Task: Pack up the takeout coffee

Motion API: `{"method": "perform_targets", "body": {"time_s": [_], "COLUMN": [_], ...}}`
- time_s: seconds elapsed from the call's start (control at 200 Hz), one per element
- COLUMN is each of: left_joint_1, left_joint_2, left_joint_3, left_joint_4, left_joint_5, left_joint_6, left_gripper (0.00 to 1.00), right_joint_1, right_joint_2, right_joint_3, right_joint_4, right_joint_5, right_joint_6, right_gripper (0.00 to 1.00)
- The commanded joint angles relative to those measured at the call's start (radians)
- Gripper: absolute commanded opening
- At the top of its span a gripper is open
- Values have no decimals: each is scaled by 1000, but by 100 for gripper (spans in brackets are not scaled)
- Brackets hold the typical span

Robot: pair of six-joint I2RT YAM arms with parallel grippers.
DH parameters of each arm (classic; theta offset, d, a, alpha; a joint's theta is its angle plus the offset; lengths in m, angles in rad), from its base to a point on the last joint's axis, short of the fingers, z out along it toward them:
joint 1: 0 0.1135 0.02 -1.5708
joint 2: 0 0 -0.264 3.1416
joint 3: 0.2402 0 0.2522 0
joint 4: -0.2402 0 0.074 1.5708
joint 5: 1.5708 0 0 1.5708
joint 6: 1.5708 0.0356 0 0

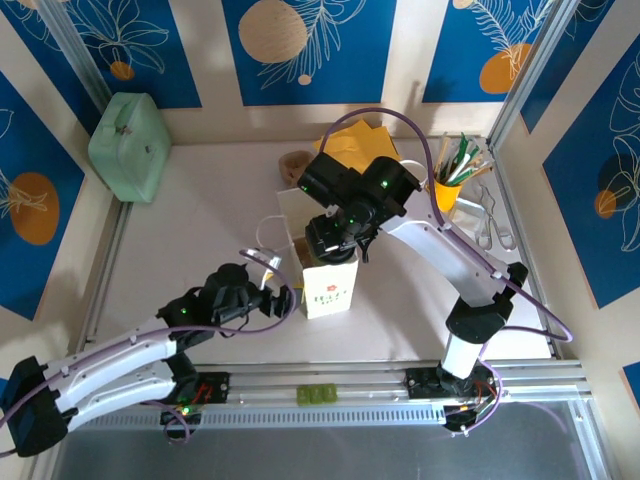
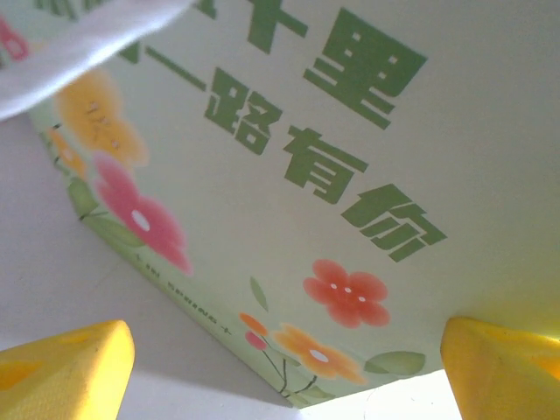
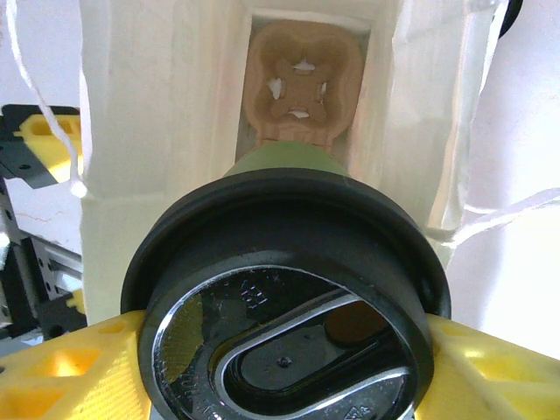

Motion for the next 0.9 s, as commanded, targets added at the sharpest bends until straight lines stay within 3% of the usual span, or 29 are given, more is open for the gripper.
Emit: {"method": "perform_targets", "body": {"time_s": [0.0,0.27,0.65,0.895], "left_joint_1": [-43,-64,-62,-62], "left_joint_2": [39,37,-114,-229], "left_joint_3": [3,6,18,-5], "left_joint_4": [80,58,-138,-164], "left_joint_5": [-25,-45,-79,-66], "left_joint_6": [48,90,171,179], "left_gripper": [91,91,93,94], "right_joint_1": [-10,-11,-18,-30], "right_joint_2": [17,64,177,209], "right_joint_3": [24,75,150,143], "right_joint_4": [-16,-42,-124,-145], "right_joint_5": [-39,-67,-55,-64], "right_joint_6": [-18,-64,-147,-170], "right_gripper": [66,65,65,65]}}
